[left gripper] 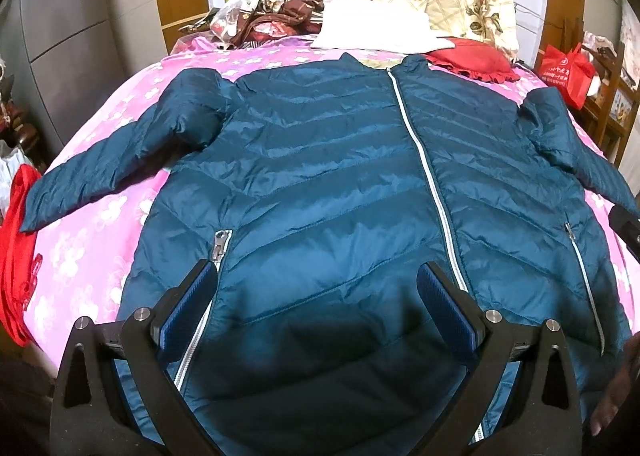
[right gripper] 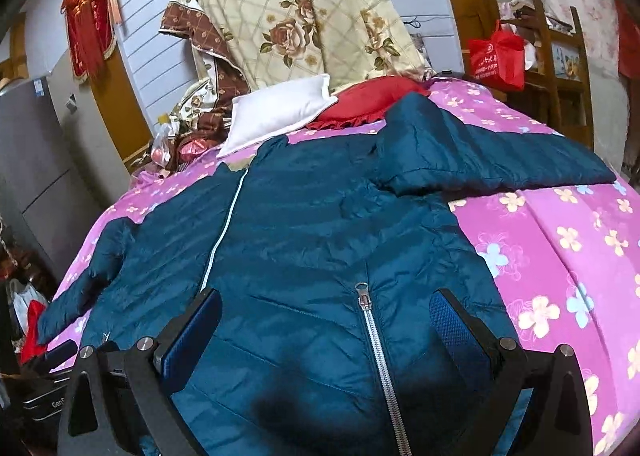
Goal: Fold large clothes
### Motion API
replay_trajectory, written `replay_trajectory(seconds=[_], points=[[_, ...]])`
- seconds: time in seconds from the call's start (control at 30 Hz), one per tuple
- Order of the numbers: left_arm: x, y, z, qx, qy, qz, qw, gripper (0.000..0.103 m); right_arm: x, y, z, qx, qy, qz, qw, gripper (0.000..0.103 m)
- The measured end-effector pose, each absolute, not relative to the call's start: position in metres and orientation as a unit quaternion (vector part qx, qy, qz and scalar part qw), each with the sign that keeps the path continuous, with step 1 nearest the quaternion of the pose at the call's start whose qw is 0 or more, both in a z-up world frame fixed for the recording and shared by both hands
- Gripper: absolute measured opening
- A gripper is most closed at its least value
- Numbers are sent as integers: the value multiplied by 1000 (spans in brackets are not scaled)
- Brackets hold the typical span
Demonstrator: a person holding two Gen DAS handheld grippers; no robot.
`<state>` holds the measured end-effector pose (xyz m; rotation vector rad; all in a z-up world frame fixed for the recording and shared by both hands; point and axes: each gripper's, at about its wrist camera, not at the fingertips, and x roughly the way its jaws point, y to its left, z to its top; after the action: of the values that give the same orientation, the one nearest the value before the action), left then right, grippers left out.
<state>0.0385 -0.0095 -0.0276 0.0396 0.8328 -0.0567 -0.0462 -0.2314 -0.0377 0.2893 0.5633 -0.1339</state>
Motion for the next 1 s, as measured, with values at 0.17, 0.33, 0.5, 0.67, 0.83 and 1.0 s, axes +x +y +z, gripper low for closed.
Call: replay_trajectory(seconds=[0.17, 0.33, 0.5, 0.67, 0.83, 1.0], points=[[38, -9, -28, 17, 406, -27, 913, 100, -44, -231, -38, 145, 288, -66, 944, 103], [38, -9, -28, 16, 408, -26, 912, 100, -49, -228, -32, 136, 263, -62, 953, 103], [38, -9, -29, 14, 410, -28, 912, 100, -64, -219, -18, 122, 210, -35, 969, 103], [39, -8, -30, 11, 411, -28, 911, 100, -60, -219, -18, 142, 218, -5, 966, 103], [39, -8, -30, 13, 413, -28, 910, 100, -59, -232, -23, 174, 225, -12, 959, 103], [39, -8, -31, 9, 415, -28, 910, 100, -53, -253, -39, 225, 259, -36, 939, 103]])
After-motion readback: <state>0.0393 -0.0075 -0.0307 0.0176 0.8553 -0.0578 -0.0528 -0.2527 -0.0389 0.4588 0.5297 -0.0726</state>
